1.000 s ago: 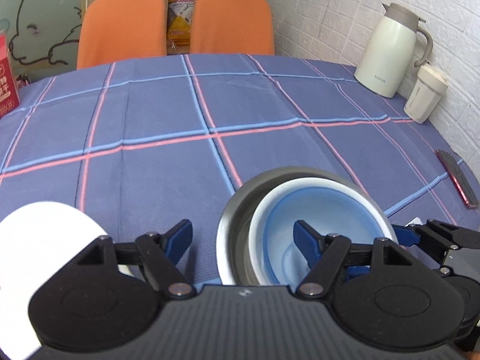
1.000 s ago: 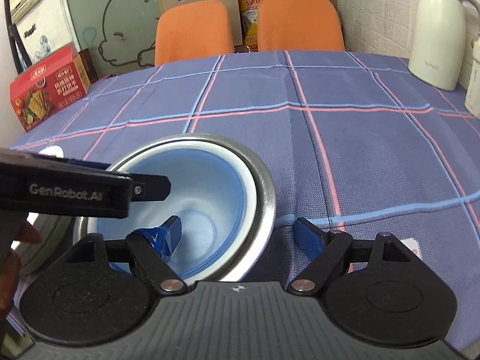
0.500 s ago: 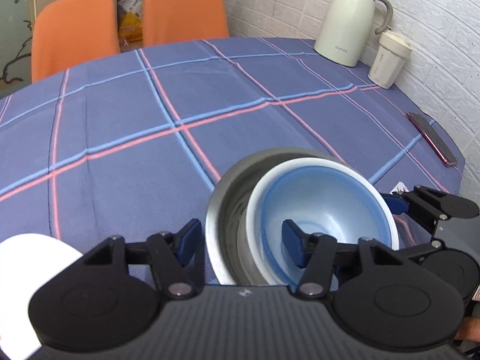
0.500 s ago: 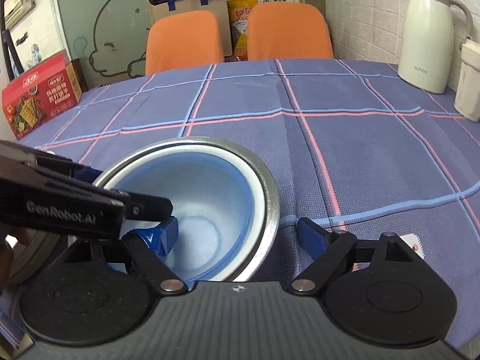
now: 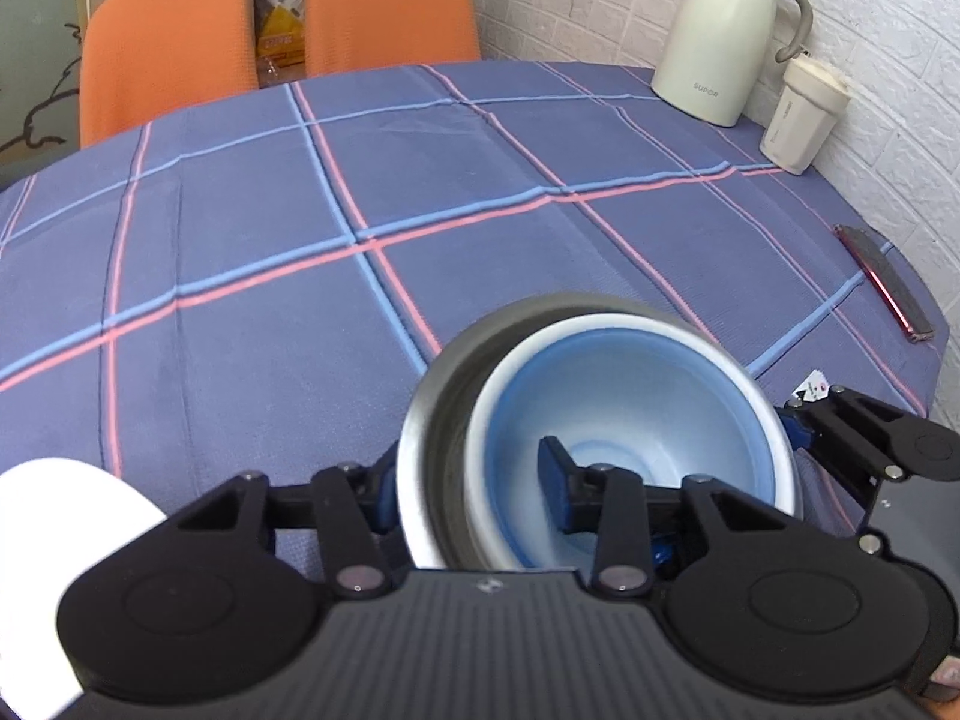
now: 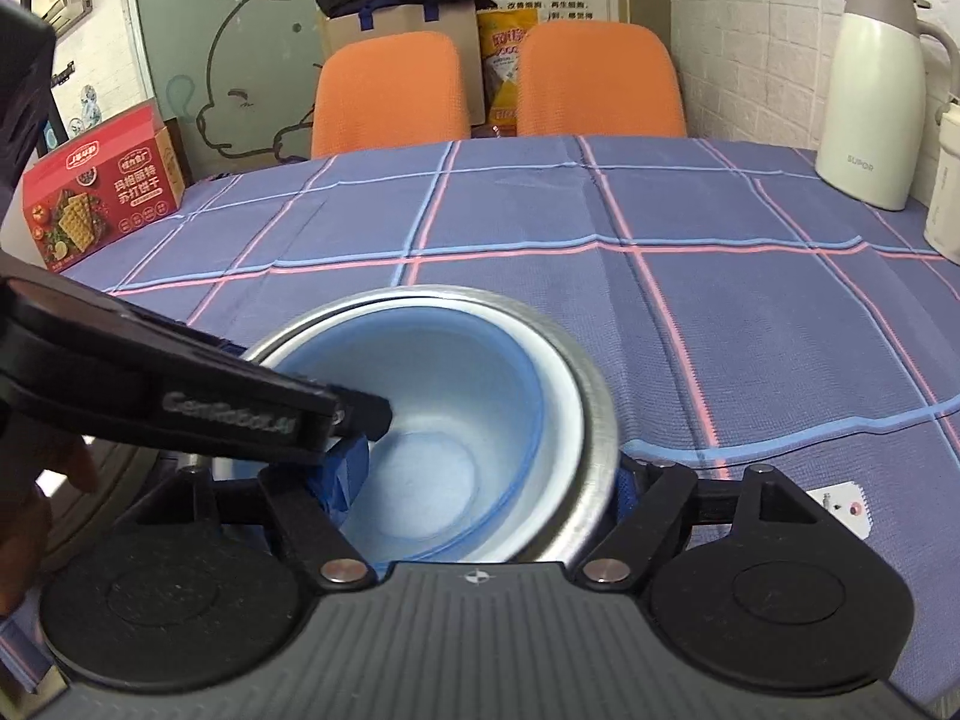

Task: Organize plates and bowls
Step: 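Lift the nested bowls with the left tool and set them on the plate stack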

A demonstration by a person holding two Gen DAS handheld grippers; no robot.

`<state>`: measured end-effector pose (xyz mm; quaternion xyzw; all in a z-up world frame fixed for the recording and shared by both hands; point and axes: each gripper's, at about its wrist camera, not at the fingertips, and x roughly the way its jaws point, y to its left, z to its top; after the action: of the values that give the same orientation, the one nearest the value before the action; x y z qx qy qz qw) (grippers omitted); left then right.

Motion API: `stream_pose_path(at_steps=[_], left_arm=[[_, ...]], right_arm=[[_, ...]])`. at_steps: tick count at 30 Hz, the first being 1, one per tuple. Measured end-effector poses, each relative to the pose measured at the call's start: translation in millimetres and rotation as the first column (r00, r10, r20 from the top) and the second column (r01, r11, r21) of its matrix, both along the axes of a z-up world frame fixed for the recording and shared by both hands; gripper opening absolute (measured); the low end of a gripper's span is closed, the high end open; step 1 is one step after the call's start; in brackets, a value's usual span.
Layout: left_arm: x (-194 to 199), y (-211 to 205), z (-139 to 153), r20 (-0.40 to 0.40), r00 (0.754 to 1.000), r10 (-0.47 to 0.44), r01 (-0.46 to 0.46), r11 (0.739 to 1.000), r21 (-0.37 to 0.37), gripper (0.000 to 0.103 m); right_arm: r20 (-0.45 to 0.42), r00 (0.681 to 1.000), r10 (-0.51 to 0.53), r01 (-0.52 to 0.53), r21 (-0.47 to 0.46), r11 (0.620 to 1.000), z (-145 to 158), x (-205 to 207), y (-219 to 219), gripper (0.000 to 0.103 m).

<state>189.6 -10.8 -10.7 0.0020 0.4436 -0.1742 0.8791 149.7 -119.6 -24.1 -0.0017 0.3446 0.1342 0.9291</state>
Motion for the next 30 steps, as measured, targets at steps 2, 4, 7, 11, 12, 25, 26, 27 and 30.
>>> stream_pose_path(at_steps=[2, 4, 7, 11, 12, 25, 26, 27, 30], left_arm=[[1, 0, 4, -0.004, 1.0, 0.014, -0.014, 1.0, -0.003, 0.041], [-1, 1, 9, 0.014, 1.0, 0.017, -0.017, 1.0, -0.003, 0.042], [-5, 4, 18, 0.016, 1.0, 0.007, -0.007, 0.999, -0.032, 0.041], [-13, 13, 32, 0.043, 0.999, 0.031, -0.03, 0.999, -0.034, 0.041], [-15, 20, 36, 0.045, 0.998, 0.043, -0.041, 0.998, -0.041, 0.041], [-79, 150, 60, 0.1, 0.948, 0.303, -0.308, 0.951, 0.03, 0.041], [-83, 157, 57, 0.093, 0.943, 0.319, -0.323, 0.946, 0.031, 0.041], [-86, 164, 52, 0.084, 0.939, 0.334, -0.337, 0.941, 0.029, 0.041], [-91, 178, 40, 0.056, 0.932, 0.358, -0.359, 0.933, 0.014, 0.041]], right_arm=[[-0.01, 1.0, 0.004, -0.004, 0.013, 1.0, 5, -3, 3, 0.07], [0.01, 1.0, 0.007, -0.007, -0.007, 1.0, 11, -8, 5, 0.07], [0.029, 1.0, -0.005, 0.005, -0.021, 1.0, 22, -10, 6, 0.071], [0.035, 0.999, 0.022, -0.022, -0.016, 1.0, 34, -10, 17, 0.071], [0.047, 0.998, 0.038, -0.037, -0.02, 0.999, 39, -12, 22, 0.071], [0.055, 0.936, 0.349, -0.35, 0.009, 0.937, 43, -34, 137, 0.072], [0.042, 0.93, 0.364, -0.365, 0.01, 0.931, 40, -35, 144, 0.072], [0.031, 0.926, 0.377, -0.377, 0.011, 0.926, 37, -37, 149, 0.072], [0.005, 0.921, 0.389, -0.389, -0.003, 0.921, 30, -40, 159, 0.072]])
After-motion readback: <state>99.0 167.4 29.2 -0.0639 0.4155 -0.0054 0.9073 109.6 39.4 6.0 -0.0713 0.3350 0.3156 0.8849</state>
